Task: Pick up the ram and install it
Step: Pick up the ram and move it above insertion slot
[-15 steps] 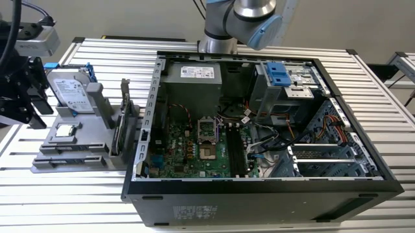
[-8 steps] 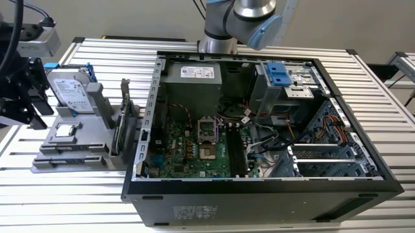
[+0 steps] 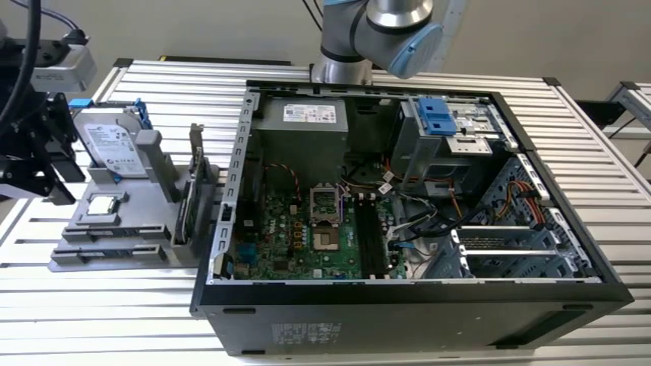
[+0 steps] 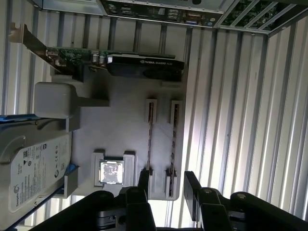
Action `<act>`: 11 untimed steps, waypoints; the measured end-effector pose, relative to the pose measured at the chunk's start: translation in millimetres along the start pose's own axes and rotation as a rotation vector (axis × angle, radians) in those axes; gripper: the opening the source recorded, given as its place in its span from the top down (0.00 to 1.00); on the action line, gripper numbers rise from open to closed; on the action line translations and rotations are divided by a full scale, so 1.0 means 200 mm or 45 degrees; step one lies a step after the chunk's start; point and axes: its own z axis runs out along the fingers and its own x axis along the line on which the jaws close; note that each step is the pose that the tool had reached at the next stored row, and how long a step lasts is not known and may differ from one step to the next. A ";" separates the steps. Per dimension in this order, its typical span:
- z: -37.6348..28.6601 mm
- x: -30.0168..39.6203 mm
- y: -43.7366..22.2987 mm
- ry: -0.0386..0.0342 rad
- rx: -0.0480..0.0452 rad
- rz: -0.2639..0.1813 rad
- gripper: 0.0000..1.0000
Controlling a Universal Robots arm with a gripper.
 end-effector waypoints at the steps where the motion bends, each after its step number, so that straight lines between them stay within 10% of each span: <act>1: 0.002 0.000 0.000 0.0001 0.000 -0.001 0.00; 11: 0.012 0.000 0.000 0.0001 0.000 -0.006 0.00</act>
